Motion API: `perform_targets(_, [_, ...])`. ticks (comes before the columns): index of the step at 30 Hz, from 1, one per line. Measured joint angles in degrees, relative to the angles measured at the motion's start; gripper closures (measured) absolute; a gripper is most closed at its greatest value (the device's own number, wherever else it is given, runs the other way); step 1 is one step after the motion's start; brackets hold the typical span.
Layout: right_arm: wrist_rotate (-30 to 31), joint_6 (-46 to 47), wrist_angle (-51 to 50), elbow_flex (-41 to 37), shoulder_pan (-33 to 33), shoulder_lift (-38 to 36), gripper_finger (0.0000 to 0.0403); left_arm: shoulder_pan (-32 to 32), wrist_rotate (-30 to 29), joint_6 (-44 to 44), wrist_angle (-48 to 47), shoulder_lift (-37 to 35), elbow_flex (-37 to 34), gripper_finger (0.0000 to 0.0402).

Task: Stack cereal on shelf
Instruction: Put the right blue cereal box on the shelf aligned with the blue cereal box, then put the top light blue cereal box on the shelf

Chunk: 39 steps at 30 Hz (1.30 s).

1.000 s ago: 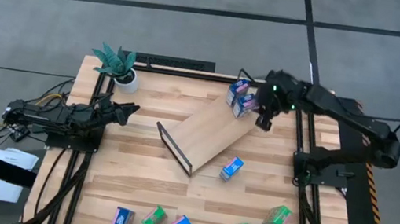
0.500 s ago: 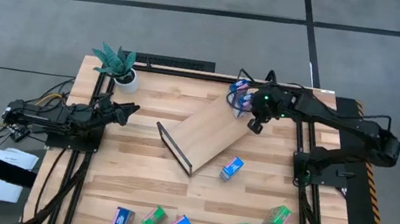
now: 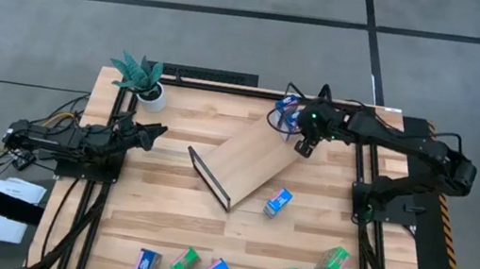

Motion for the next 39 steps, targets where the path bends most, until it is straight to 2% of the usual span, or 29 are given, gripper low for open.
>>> perform_targets(9, [0.14,-0.85,-0.68,0.86,-0.09,-0.82,0.0374,0.0,0.04,-0.06,0.01,0.01,0.0,0.0109])
perform_targets(12, [-0.48,-0.89,-4.45,3.42,0.86,-1.76,0.0377,0.0,0.67,-0.09,0.33,0.0,0.0,0.0109])
perform_targets(14, [-3.56,-2.2,-8.04,5.87,1.9,-2.63,0.0377,0.0,1.64,0.07,1.18,0.0,-0.04,0.0109])
perform_targets(17, [-12.36,-3.24,-13.16,9.04,3.49,-4.22,0.0373,0.0,3.53,1.38,1.99,0.0,-0.04,0.0109])
perform_targets(22, [-19.68,-0.47,-16.55,10.34,9.48,-5.35,0.0363,0.0,5.03,1.64,1.58,0.0,-0.04,0.0109])
perform_targets(28, [-20.53,5.02,-18.29,10.29,21.43,-4.7,0.0348,0.0,7.57,1.66,1.63,0.0,-0.04,0.0109])
perform_targets(33, [-20.5,9.36,-14.75,10.61,30.3,-4.79,0.0297,0.0,11.75,1.68,1.68,0.0,-0.04,0.0109])
perform_targets(39, [-16.2,9.23,-11.32,10.91,37.2,-3.35,0.0164,0.0,12.65,2.78,1.65,0.0,-0.04,0.0109])
